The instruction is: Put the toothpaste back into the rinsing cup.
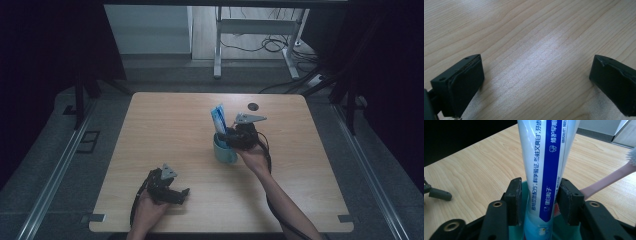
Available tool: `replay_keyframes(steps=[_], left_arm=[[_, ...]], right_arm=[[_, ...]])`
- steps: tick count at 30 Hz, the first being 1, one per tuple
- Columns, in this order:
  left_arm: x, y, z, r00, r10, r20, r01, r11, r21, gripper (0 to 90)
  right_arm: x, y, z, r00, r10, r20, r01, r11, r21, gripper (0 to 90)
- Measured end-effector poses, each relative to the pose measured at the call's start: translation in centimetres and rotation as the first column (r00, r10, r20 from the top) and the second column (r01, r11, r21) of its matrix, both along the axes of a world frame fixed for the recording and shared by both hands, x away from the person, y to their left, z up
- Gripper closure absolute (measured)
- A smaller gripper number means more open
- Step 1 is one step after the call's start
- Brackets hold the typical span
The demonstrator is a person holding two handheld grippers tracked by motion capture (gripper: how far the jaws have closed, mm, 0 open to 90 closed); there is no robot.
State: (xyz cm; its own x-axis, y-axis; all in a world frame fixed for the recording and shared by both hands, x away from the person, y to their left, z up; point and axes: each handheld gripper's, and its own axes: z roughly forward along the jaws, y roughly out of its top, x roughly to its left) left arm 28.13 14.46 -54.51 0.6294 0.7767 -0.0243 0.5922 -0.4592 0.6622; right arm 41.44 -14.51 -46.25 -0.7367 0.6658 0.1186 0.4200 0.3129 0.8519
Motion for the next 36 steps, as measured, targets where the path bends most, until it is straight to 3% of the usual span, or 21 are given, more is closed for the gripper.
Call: replay_keyframes(steps=[9, 18, 29, 36], left_arm=[[0.0, 0.0, 0.0, 1.0000, -0.001, -0.001, 0.001, 1.0000, 0.000, 0.0], [0.0, 0.0, 0.0, 1.0000, 0.000, -0.001, 0.000, 1.0000, 0.000, 0.0], [0.0, 0.0, 0.0, 1.0000, -0.001, -0.001, 0.001, 1.0000, 0.000, 0.0], [0.0, 0.0, 0.0, 1.0000, -0.001, 0.000, 0.001, 1.0000, 0.000, 0.0]], right_arm=[[-0.4, -0.4, 0.7, 0.9994, 0.034, -0.010, -0.035, 0.9990, -0.030, 49.8], [-0.9, -0.6, 1.0, 0.9989, 0.046, 0.008, -0.045, 0.9965, -0.070, 42.1], [-1.2, -1.7, 1.1, 0.9969, 0.078, -0.013, -0.079, 0.9964, -0.031, 32.5], [-1.7, -2.3, 1.1, 0.9965, 0.079, -0.027, -0.080, 0.9959, -0.042, 26.0]])
